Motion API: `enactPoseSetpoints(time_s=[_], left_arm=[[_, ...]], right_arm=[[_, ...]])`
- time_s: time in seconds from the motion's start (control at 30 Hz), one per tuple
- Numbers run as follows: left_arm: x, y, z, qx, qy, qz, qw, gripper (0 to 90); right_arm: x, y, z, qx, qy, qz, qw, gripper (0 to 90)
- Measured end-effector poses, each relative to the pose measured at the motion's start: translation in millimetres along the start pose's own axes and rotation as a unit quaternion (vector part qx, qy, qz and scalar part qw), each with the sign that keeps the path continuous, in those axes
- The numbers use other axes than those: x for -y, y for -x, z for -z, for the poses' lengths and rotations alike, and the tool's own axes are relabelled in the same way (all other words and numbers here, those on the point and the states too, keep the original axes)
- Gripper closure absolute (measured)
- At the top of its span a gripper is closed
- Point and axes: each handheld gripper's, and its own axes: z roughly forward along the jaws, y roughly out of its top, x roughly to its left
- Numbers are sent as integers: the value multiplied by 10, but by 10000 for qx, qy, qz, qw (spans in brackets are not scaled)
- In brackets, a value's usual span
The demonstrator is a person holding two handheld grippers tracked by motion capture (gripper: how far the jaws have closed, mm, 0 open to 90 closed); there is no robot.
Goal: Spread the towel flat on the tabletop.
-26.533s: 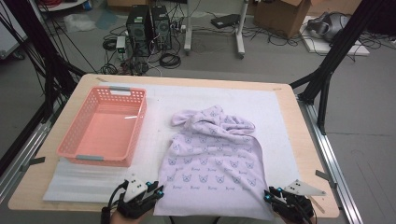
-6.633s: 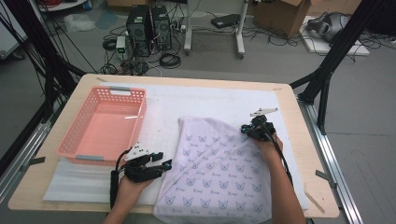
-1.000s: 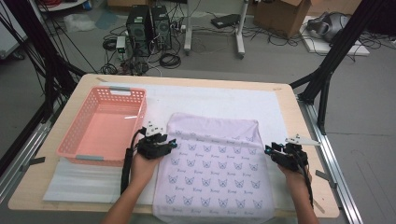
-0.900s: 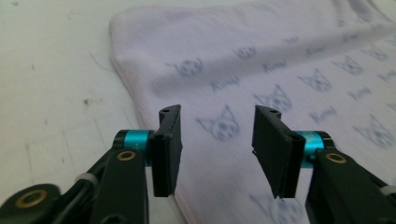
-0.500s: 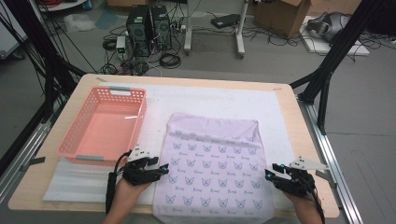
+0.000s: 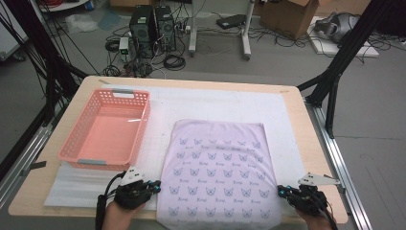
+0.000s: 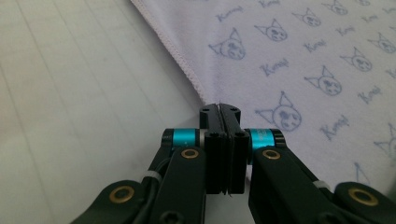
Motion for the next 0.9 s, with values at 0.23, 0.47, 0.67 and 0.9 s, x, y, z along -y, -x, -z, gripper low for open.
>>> enactPoseSetpoints(time_s=[0.23, 0.47, 0.67, 0.9], left_arm=[[38, 28, 57, 75, 259, -147, 9995, 630], [-232, -108, -130, 32, 802, -214, 9965, 548], [-501, -227, -359, 54, 1031, -291, 9942, 548], [-630, -353, -565, -62, 884, -85, 9960, 550]], right_arm=[[67, -80, 100, -79, -41, 69, 9999, 780], [-194, -2, -74, 366, 469, -92, 9982, 670], [-440, 151, -398, 584, 468, -255, 9969, 663], [-432, 235, -394, 753, 178, -230, 9967, 889]])
